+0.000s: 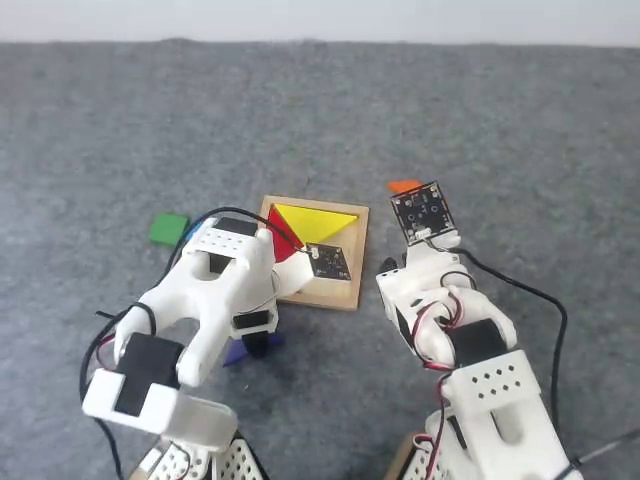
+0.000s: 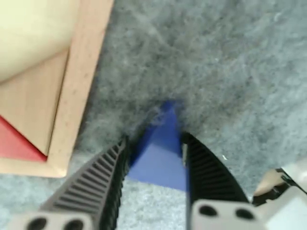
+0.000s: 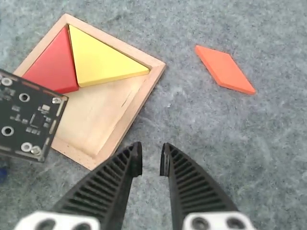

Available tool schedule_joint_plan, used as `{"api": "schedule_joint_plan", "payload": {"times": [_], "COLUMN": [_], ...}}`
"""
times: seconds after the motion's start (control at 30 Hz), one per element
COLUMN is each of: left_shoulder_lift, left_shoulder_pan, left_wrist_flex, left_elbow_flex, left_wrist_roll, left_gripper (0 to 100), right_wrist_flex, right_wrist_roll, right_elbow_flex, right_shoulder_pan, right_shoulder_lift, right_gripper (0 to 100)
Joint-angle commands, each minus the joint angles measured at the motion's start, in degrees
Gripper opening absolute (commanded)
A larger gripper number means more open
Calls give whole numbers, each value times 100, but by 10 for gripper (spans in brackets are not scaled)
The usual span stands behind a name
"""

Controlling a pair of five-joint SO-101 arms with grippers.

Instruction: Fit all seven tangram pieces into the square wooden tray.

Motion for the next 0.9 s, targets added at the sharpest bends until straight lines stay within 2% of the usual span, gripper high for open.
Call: {"api": "schedule_joint_plan", "payload": {"times": [0.0, 0.1, 0.23, 0.37, 0.53, 0.6, 0.7, 0.87], "left_shoulder_lift": [-70, -70, -378, -1495, -3323, -3648, -3455, -2312], "left_shoulder_pan": [-26, -9, -79, -211, -853, -1037, -1196, -1108], "left_wrist_flex": [-26, -18, -26, -26, -62, -62, -325, -835], "left_elbow_flex": [-136, -136, -92, 251, 866, 1095, 1235, 1218], "left_wrist_roll": [44, 53, 369, 712, 993, 993, 985, 862], "left_gripper": [103, 79, 116, 174, 212, 222, 224, 224], "right_wrist_flex": [-110, -110, -119, -119, -119, -119, -127, -110], "right_wrist_roll": [-44, -44, -44, -18, -9, -9, -9, -9], "right_elbow_flex": [-202, -202, -202, -202, -211, -211, -211, -211], "right_shoulder_pan": [101, 101, 101, 101, 101, 101, 101, 92], "right_shoulder_lift": [4, 4, 4, 4, 4, 4, 4, 4], "right_gripper": [86, 86, 86, 86, 86, 86, 86, 86]}}
